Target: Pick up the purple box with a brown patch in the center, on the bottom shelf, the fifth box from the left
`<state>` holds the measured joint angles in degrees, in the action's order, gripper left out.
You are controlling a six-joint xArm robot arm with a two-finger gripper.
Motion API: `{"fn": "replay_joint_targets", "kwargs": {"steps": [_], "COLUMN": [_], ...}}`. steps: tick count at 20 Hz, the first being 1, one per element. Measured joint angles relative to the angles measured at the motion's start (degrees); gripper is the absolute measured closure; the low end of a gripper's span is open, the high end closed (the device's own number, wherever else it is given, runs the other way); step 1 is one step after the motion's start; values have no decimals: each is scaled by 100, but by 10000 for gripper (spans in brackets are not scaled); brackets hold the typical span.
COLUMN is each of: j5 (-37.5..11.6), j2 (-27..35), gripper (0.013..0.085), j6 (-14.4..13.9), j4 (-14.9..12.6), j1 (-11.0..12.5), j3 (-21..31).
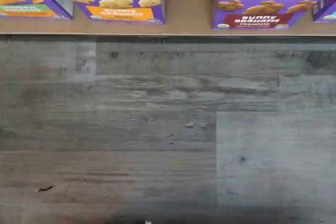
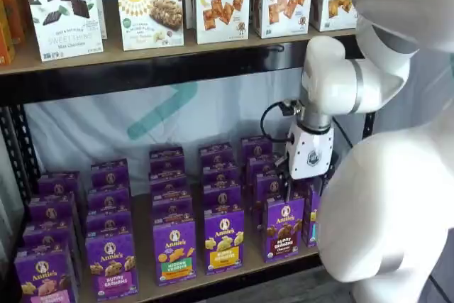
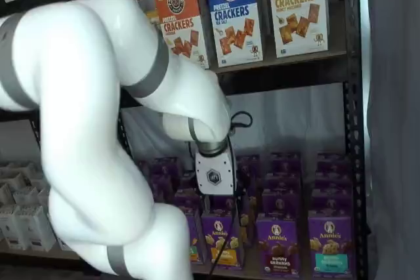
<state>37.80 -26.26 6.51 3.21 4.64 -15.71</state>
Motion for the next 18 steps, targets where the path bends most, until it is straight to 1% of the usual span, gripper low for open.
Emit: {"fn": "replay_joint_targets", "kwargs": {"steps": [4,6,9,10,11,12,13,15,18], "j5": [-699,-899,-1254,-1365,-1474,-1626,-1832,-2114,-2264], "j2": [638,898,1411,1625,1833,2045,2253,2603,3025], "gripper": [130,130,130,130,130,130,130,130,130], "j6": [-80,-137,-99,-78,6,10,-67,-357,-578], "j4": [-100,-142,-6,58,192,234,185,-96,-301], "j1": [-26,-55,-154,-197,-243,-285,-321,-355,-382], "j3": [17,-24,-144,-214,-298,-375,-447,-602,-858]}}
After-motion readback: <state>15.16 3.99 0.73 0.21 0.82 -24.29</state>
